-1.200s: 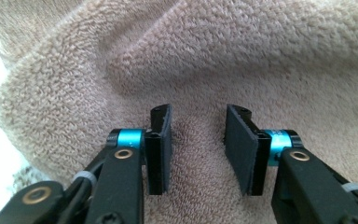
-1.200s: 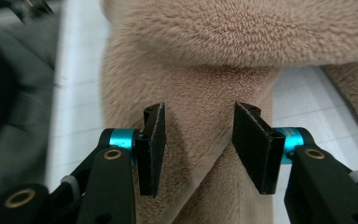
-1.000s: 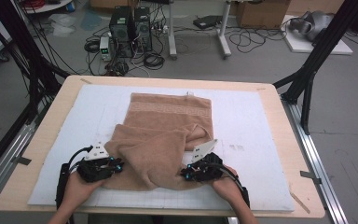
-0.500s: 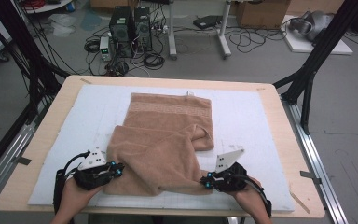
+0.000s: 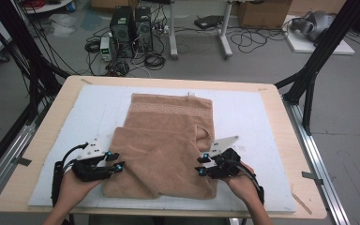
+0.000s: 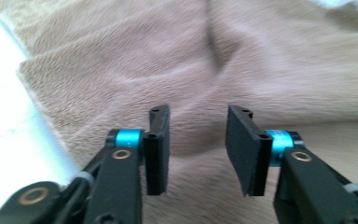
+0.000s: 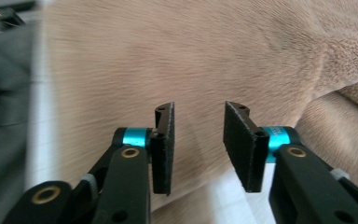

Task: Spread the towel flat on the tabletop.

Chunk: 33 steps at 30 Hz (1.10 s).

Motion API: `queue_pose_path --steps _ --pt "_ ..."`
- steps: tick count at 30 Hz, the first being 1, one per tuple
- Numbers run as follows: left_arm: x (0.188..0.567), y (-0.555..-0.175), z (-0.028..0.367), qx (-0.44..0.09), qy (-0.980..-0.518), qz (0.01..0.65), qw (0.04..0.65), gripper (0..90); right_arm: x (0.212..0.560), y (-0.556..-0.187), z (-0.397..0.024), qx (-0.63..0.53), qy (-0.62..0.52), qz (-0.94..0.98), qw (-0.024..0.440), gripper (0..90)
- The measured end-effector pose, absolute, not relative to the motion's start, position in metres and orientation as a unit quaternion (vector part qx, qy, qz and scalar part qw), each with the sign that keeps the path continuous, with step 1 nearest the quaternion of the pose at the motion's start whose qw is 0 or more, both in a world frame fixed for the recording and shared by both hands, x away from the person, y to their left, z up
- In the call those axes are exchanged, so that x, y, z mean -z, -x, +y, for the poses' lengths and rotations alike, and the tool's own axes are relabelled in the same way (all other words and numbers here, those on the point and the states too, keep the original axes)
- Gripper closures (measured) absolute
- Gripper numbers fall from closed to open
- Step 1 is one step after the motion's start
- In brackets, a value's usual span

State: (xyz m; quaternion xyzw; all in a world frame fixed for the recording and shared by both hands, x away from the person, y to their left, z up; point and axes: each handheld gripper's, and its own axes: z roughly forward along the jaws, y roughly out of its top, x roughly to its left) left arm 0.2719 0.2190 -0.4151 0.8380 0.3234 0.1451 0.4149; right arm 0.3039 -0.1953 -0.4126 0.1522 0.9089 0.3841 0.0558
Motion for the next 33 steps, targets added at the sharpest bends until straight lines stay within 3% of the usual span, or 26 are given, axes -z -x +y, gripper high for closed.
queue_pose_path --steps 3,5,7,11,22,26,30,33 --pt "0.429 -0.283 0.215 -0.133 -0.852 0.329 0.385 54.0 0.424 -0.318 -0.187 -0.362 -0.165 0.916 0.058 54.9" --pt "0.440 -0.288 0.213 -0.115 -0.859 0.328 0.375 54.1 0.432 -0.325 -0.185 -0.354 -0.179 0.917 0.036 53.5" --pt "0.441 -0.287 0.215 -0.121 -0.853 0.333 0.383 58.6 0.438 -0.327 -0.187 -0.361 -0.177 0.915 0.032 62.8" --pt "0.440 -0.283 0.213 -0.118 -0.858 0.323 0.382 76.1 0.437 -0.324 -0.191 -0.363 -0.162 0.917 0.019 83.8" --pt "0.427 -0.260 0.214 -0.111 -0.852 0.298 0.416 83.6 0.425 -0.282 -0.217 -0.353 -0.141 0.925 0.016 85.4" --pt "0.422 -0.256 0.211 -0.107 -0.854 0.282 0.424 81.7 0.420 -0.266 -0.220 -0.352 -0.123 0.928 0.007 83.5" --pt "0.419 -0.261 0.216 -0.109 -0.844 0.300 0.432 65.5 0.405 -0.267 -0.217 -0.385 -0.121 0.915 0.033 73.4" --pt "0.421 -0.268 0.219 -0.113 -0.838 0.314 0.431 62.5 0.402 -0.283 -0.207 -0.381 -0.130 0.914 0.053 67.8"
